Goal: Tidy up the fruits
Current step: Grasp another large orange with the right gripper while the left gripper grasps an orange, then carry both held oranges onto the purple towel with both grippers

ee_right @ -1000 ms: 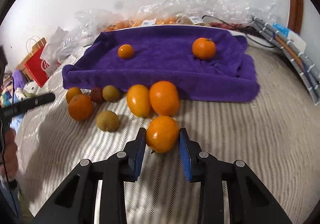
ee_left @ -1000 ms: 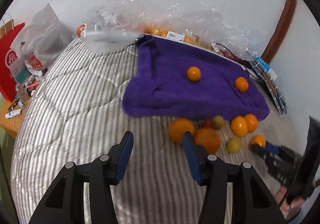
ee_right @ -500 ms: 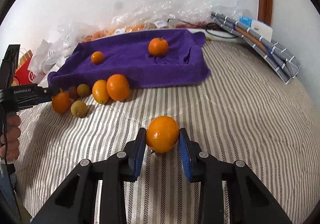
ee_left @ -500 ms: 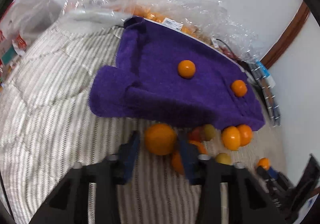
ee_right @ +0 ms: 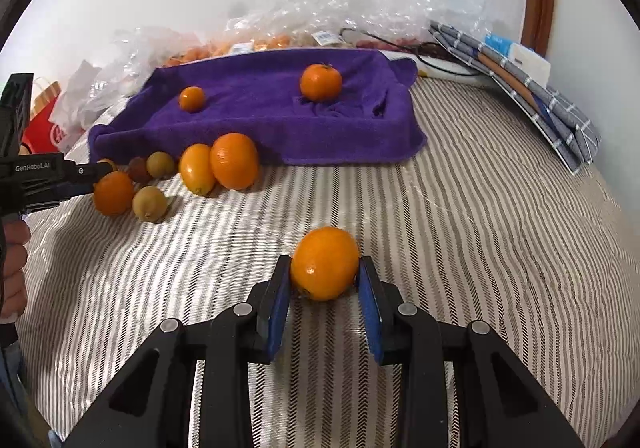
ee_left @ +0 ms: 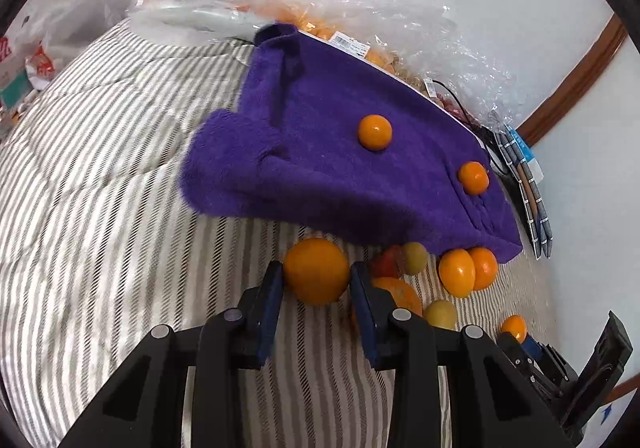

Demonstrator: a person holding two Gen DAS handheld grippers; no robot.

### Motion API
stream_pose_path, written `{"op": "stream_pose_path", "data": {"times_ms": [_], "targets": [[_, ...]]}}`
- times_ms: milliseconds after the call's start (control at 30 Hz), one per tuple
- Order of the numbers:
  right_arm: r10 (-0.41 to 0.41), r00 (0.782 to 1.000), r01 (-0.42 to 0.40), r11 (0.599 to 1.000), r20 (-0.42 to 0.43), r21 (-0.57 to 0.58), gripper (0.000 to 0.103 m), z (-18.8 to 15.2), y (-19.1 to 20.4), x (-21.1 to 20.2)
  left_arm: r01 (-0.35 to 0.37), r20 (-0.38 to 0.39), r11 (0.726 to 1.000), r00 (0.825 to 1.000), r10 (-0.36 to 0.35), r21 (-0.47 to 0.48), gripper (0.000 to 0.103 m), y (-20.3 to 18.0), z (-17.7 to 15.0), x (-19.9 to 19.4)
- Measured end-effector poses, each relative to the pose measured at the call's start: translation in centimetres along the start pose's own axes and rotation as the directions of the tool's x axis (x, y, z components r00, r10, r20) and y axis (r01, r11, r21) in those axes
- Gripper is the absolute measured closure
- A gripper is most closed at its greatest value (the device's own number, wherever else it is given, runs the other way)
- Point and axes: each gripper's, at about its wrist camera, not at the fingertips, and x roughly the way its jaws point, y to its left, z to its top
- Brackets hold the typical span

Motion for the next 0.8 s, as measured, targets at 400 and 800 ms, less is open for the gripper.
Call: {"op": "stream_pose_path", "data": {"times_ms": [400,800], "targets": [[0.017,0.998,-0.018,0.999,0.053,0.035,0.07,0.0,-0.7,-1.3,-0.096,0.08,0.995,0.992,0.094,0.024,0.071,1.8,-1.1,-5.3],[0.005,0.987,-0.014,0.998,0.162,0.053,0.07,5.2,-1.5,-5.6,-0.098,0.201,0.993,0.976,0.082,0.073,0.071,-0.9,1.5,-9.8]]}}
